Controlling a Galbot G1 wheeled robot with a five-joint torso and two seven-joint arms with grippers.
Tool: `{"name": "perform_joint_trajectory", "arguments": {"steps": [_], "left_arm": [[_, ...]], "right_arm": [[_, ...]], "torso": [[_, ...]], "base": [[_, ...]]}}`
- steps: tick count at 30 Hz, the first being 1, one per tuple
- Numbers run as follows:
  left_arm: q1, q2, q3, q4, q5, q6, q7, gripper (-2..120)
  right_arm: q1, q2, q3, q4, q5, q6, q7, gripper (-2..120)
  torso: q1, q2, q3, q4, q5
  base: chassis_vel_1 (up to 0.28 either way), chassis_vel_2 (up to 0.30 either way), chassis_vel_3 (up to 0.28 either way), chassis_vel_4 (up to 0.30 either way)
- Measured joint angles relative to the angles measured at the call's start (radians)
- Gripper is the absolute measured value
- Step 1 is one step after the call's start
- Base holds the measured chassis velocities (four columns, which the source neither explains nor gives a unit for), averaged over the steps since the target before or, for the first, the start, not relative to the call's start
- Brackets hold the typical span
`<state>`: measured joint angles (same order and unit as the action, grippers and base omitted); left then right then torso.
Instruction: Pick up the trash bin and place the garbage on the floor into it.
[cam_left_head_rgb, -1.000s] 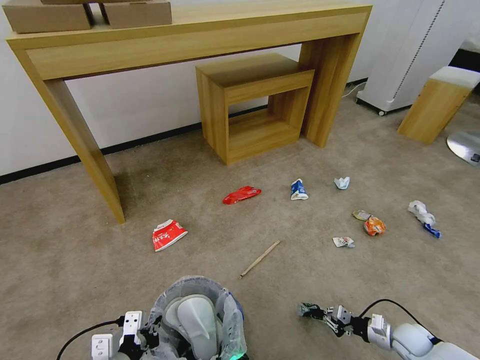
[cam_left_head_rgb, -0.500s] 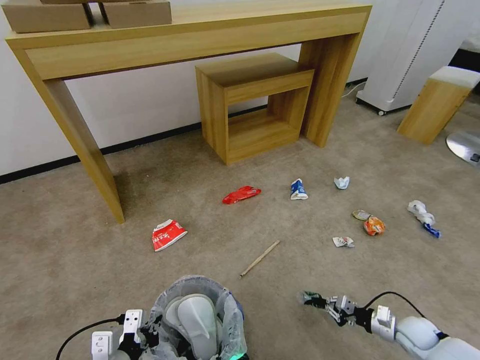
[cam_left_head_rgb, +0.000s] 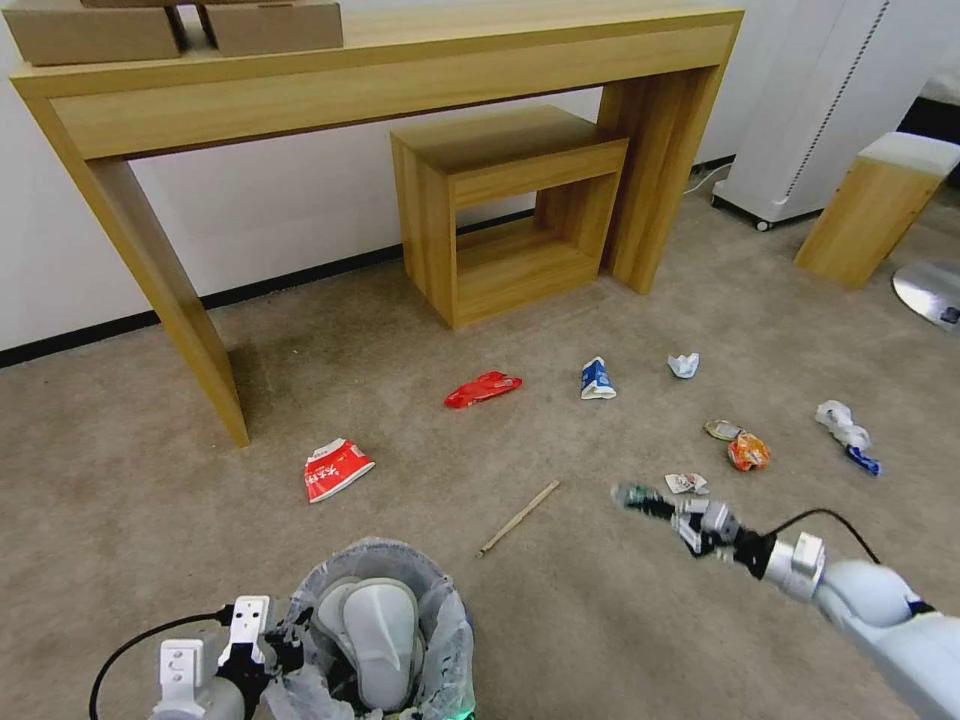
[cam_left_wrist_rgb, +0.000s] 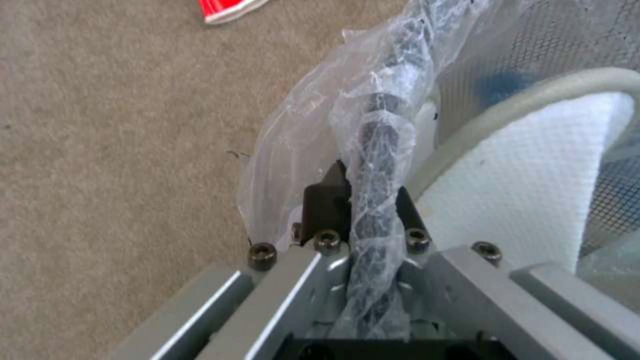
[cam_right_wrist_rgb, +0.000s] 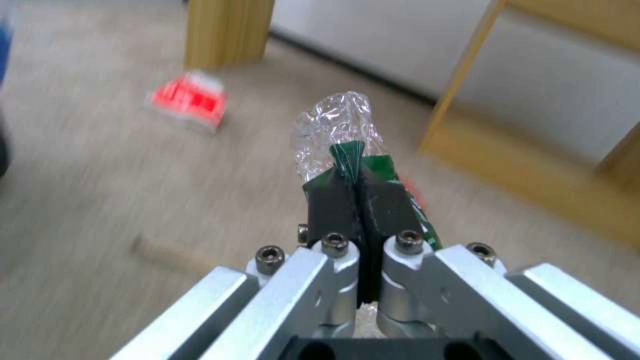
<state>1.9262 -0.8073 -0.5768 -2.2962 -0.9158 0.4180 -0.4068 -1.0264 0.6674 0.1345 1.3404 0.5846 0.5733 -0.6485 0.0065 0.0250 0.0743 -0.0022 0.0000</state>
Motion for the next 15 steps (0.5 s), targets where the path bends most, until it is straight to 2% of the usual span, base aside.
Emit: {"name": "perform_joint_trajectory", "arguments": {"steps": [7, 9, 10, 12, 15], "left_arm": [[0.003, 0.022, -0.022, -0.018, -0.032, -0.013, -0.01, 0], [0.001, 0.027, -0.027, -0.023, -0.046, -0.025, -0.013, 0], [0.001, 0.027, -0.027, -0.023, -0.046, -0.025, -0.013, 0], [-0.008, 0.031, -0.027, -0.023, -0.055, -0.036, -0.017, 0], [-0.019, 0.032, -0.024, -0.016, -0.063, -0.04, -0.019, 0]], "right_arm": [[0.066, -0.012, -0.017, 0.135, 0.16, -0.038, 0.001, 0], [0.087, -0.023, -0.049, 0.251, 0.271, -0.086, 0.002, 0], [0.087, -0.023, -0.049, 0.251, 0.271, -0.086, 0.002, 0], [0.111, -0.025, -0.108, 0.37, 0.327, -0.131, 0.025, 0], [0.131, -0.021, -0.165, 0.427, 0.335, -0.153, 0.041, 0]], "torso": [[0.0, 0.0, 0.0, 0.0001, -0.0001], [0.0, 0.0, 0.0, 0.0, -0.0003], [0.0, 0.0, 0.0, 0.0, -0.0003], [0.0, 0.0, 0.0, 0.0002, -0.0002], [0.0, 0.0, 0.0, 0.0001, -0.0003]], "base": [[0.0, 0.0, 0.0, 0.0], [0.0, 0.0, 0.0, 0.0], [0.0, 0.0, 0.0, 0.0], [0.0, 0.0, 0.0, 0.0], [0.0, 0.0, 0.0, 0.0]]}}
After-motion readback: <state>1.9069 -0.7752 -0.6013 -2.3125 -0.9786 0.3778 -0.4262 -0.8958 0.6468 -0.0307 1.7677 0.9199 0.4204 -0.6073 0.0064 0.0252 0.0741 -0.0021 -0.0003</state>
